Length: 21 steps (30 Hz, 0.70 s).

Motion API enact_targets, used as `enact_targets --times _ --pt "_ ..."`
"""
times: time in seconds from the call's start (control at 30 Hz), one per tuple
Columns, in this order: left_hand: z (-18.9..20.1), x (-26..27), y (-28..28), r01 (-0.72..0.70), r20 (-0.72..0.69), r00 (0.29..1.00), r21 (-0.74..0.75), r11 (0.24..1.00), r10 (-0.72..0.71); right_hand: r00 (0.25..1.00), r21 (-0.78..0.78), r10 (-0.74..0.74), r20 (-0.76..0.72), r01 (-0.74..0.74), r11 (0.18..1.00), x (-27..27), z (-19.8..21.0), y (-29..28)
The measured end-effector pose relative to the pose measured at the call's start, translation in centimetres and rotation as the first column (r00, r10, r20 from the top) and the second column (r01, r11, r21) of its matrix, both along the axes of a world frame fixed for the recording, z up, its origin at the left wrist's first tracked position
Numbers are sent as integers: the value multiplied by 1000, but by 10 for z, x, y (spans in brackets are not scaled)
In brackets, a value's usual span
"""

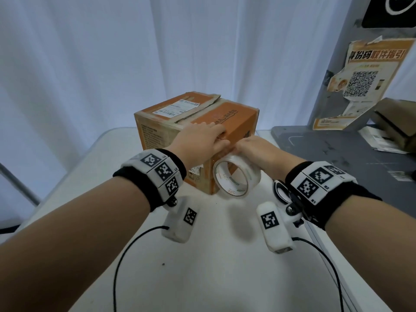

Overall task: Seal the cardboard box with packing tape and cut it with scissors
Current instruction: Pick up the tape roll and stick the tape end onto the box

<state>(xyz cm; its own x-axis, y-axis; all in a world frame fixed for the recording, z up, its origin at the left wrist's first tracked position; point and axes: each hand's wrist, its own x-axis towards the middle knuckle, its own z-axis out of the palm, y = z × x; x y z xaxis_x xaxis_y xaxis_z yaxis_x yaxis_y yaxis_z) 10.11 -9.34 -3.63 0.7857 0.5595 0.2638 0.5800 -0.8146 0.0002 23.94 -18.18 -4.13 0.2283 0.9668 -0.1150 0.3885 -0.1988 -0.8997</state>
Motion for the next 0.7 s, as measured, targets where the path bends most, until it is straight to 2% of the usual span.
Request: enact_targets --times 0.17,0.33,0.43,0.53,0.7 --pt "8 -24 2 6 -103 994 -110 994 -17 990 -160 139 -10 -139 977 -13 5 1" --pt "13 -43 10 62 -52 996 -226 972 -75 988 -236 142 -56 -151 960 -32 8 7" --pt "10 -44 11 70 -39 996 -216 974 -80 994 -252 105 4 -101 963 -42 -1 8" --pt "8 -42 11 43 -69 996 -160 986 -55 998 -223 60 -21 -63 973 -44 -9 8" --pt "6 -38 7 12 -113 993 -73 997 -20 985 -268 143 -96 -164 949 -32 -1 6"
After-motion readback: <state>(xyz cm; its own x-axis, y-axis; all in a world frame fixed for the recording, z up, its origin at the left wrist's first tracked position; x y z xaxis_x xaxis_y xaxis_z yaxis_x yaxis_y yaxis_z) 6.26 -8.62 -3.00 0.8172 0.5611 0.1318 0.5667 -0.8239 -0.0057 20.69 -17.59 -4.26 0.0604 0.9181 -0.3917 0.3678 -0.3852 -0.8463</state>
